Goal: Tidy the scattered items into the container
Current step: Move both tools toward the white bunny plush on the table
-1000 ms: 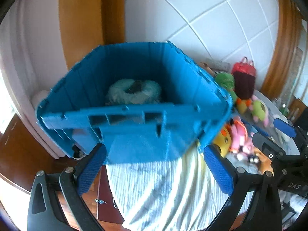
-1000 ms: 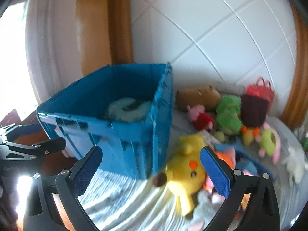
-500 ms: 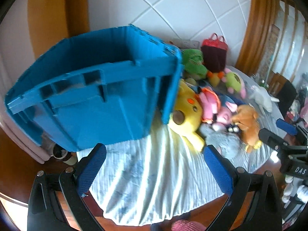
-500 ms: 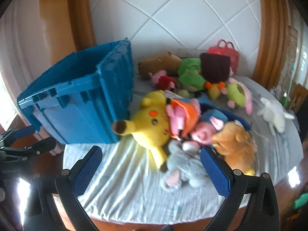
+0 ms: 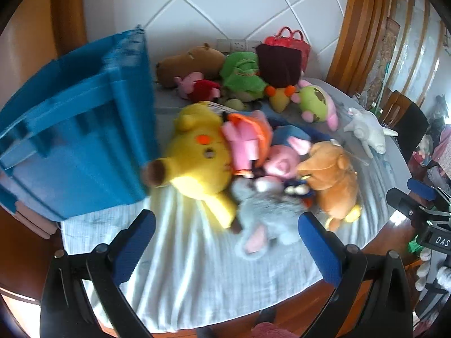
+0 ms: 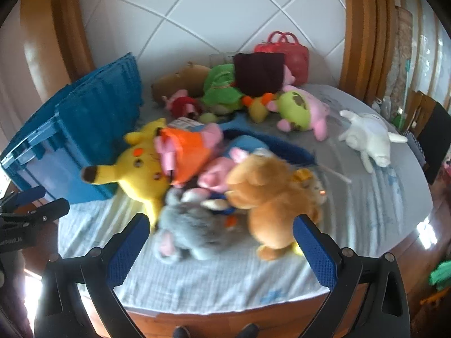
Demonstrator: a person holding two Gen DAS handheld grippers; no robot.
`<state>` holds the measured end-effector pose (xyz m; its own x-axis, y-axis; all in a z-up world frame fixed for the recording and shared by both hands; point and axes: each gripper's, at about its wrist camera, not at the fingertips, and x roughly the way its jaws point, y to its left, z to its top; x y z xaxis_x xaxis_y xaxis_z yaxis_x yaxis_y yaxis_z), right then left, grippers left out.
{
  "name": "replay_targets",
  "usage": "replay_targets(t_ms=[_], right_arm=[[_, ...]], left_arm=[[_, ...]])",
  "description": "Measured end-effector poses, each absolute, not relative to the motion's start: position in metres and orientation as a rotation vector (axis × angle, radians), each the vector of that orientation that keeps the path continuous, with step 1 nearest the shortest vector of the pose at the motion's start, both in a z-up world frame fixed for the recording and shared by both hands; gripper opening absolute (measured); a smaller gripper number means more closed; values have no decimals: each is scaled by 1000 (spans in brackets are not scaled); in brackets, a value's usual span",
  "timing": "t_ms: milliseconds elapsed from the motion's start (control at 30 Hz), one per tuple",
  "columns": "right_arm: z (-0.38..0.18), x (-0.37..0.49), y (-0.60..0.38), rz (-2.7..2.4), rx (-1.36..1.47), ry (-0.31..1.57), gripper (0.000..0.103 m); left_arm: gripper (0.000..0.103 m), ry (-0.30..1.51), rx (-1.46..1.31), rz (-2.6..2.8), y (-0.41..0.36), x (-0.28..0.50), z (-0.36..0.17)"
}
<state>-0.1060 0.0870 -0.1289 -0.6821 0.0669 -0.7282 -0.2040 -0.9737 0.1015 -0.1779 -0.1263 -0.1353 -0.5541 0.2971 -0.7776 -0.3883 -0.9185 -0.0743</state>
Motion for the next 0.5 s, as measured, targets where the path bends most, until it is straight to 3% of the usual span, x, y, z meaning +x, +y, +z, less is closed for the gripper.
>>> replay_targets(t_ms=[500], right_arm=[[-192, -119, 217, 2692, -1404, 327, 103]], left_arm=[[103, 206, -1378, 2387, 1, -177, -190]])
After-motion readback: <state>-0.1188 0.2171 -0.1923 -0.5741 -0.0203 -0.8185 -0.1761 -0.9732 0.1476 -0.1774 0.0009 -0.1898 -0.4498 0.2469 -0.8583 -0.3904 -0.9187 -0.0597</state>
